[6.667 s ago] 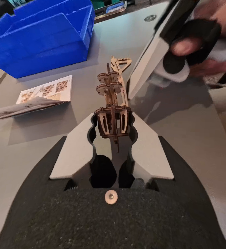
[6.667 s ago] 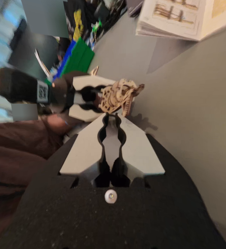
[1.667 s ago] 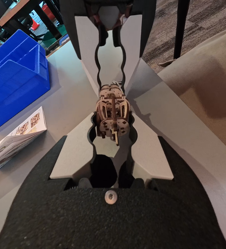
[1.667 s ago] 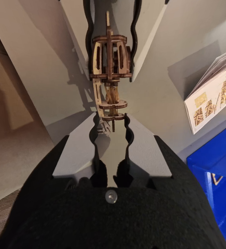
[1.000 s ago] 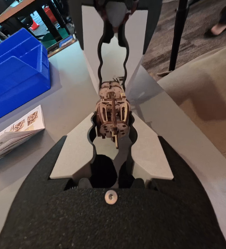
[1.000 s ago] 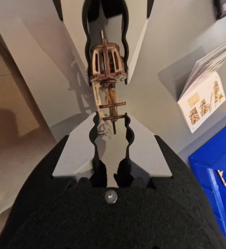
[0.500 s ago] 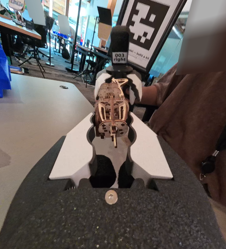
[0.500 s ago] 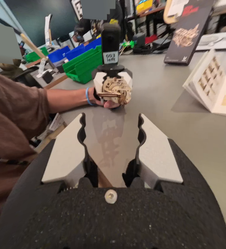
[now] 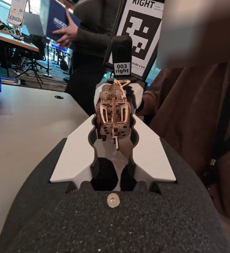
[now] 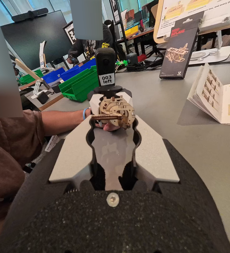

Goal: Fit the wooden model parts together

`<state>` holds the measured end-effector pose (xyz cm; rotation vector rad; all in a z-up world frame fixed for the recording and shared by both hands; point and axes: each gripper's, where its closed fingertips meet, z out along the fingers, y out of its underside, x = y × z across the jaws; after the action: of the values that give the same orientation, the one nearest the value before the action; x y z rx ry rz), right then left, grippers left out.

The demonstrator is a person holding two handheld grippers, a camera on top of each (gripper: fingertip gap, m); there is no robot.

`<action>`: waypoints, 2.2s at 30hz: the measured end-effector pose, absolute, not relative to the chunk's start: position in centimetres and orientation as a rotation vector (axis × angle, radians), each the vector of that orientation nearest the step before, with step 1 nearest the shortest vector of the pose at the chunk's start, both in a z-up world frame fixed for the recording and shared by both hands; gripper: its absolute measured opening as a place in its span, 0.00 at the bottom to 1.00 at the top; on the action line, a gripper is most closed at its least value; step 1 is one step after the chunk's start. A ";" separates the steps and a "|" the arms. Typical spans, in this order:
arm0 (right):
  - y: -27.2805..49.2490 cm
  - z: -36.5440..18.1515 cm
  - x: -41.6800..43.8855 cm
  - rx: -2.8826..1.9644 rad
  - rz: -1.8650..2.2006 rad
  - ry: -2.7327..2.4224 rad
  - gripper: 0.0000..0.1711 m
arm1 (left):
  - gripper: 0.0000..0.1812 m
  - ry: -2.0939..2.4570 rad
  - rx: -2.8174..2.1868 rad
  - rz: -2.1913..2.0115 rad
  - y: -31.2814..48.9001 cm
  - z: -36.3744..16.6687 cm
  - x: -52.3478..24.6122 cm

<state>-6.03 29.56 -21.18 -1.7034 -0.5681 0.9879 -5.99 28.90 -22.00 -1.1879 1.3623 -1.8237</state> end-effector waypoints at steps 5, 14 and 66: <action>29.7 -21.6 -5.3 -1.725 0.997 -0.530 0.28 | 0.25 1.363 -1.184 -1.734 28.7 -22.2 -5.3; 29.4 -21.8 -4.9 -1.716 1.065 -0.521 0.29 | 0.24 1.360 -1.157 -1.700 28.3 -22.1 -5.0; 30.4 -30.7 -0.1 -1.974 0.964 -0.895 0.22 | 0.24 1.253 -1.327 -1.684 33.8 -22.8 -6.4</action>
<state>-0.09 30.41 -30.74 -1.9740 -0.8946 0.9640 -6.37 33.83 -22.80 -1.3273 1.2527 -1.6835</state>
